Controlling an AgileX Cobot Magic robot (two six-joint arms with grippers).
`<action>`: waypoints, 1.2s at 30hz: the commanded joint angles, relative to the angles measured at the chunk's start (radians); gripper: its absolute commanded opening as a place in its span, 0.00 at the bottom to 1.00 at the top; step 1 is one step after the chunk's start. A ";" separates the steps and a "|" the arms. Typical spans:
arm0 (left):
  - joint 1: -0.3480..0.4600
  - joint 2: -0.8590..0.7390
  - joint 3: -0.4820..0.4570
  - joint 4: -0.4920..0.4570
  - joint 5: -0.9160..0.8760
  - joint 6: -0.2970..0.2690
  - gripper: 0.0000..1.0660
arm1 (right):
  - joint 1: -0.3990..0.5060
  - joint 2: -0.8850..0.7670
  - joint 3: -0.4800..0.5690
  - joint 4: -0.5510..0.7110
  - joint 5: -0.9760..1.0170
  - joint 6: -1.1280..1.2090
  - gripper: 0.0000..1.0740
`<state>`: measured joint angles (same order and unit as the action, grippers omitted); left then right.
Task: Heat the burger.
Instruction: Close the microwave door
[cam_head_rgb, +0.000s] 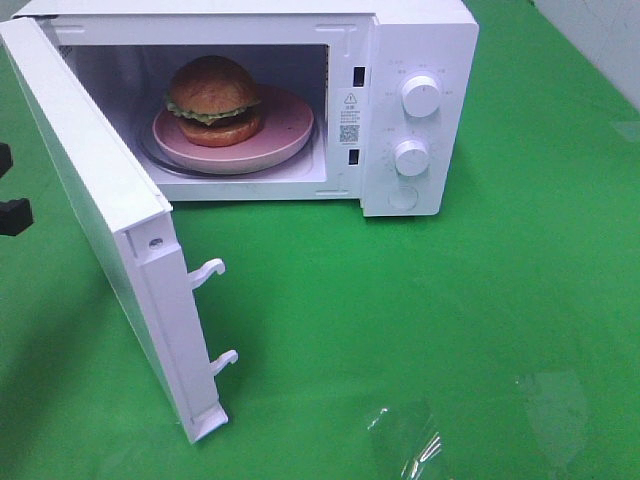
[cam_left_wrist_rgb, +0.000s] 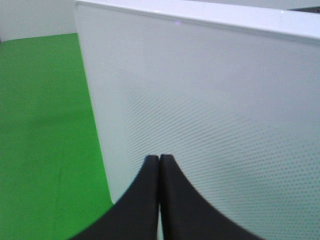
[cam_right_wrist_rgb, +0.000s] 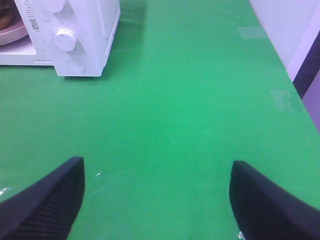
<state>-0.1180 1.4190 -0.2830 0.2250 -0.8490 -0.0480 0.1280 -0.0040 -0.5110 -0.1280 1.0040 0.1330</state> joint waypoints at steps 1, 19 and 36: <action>-0.057 0.049 -0.033 -0.013 -0.057 0.004 0.00 | -0.007 -0.026 0.002 -0.001 -0.001 -0.008 0.71; -0.311 0.218 -0.182 -0.245 -0.061 0.090 0.00 | -0.007 -0.026 0.002 -0.001 -0.001 -0.008 0.71; -0.455 0.367 -0.376 -0.395 -0.045 0.132 0.00 | -0.007 -0.026 0.002 -0.001 -0.001 -0.008 0.71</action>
<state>-0.5620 1.7690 -0.6220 -0.1460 -0.8940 0.0800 0.1280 -0.0040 -0.5110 -0.1280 1.0040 0.1330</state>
